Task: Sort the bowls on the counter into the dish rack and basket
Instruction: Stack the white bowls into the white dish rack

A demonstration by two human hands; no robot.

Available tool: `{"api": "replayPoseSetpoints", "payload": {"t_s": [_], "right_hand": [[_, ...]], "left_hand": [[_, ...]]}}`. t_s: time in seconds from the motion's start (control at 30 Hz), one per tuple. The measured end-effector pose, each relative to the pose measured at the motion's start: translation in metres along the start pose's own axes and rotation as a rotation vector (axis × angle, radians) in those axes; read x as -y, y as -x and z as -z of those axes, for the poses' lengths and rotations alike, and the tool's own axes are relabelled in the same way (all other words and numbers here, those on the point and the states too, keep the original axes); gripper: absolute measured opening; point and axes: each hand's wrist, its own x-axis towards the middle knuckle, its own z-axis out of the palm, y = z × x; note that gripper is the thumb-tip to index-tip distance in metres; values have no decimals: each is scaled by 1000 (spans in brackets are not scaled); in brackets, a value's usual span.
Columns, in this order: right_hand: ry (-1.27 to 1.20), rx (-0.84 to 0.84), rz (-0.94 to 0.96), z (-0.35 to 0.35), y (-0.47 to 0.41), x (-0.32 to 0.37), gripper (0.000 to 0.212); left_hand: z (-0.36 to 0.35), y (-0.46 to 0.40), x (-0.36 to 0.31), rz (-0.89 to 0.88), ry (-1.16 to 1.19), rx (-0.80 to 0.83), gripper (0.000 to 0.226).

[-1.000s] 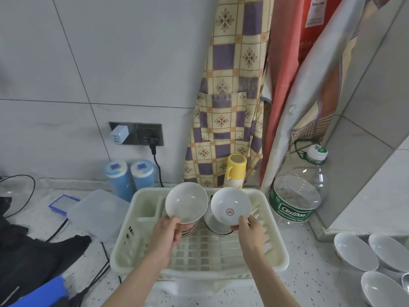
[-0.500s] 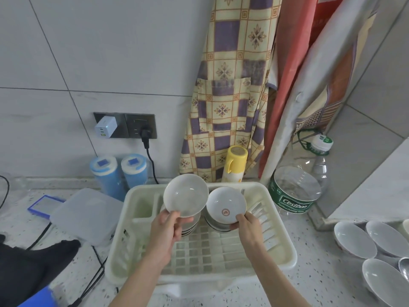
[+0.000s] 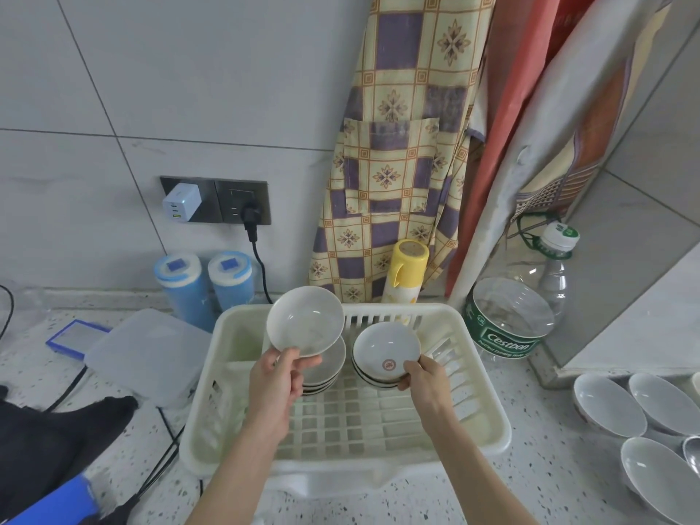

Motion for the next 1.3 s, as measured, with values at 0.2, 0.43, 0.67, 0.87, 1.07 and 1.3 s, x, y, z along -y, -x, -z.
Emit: {"api": "replayPoseSetpoints", "payload": {"t_s": [0.2,0.43,0.67,0.87,1.07,1.3], "right_hand": [[5,24,-56,-1,-3,-2,17],[27,54,-116,-2,-9,-8,12],[24,38,-116,-1,-6,-7,29],[-47,-184,46,2,2,-2,48],[-121,-112,216,3,8,5,26],[-55,-93,162,4,4,1,22]], "left_hand": [[1,0,0,7,-26,1,16],[2,-1,0,18,14,-26,14],[1,0,-1,48,29,-2,16],[-11,2,-1,17,-103,48,20],[-48,6,0,61,-258,158,22],[-67,10,10,73,-330,302,25]]}}
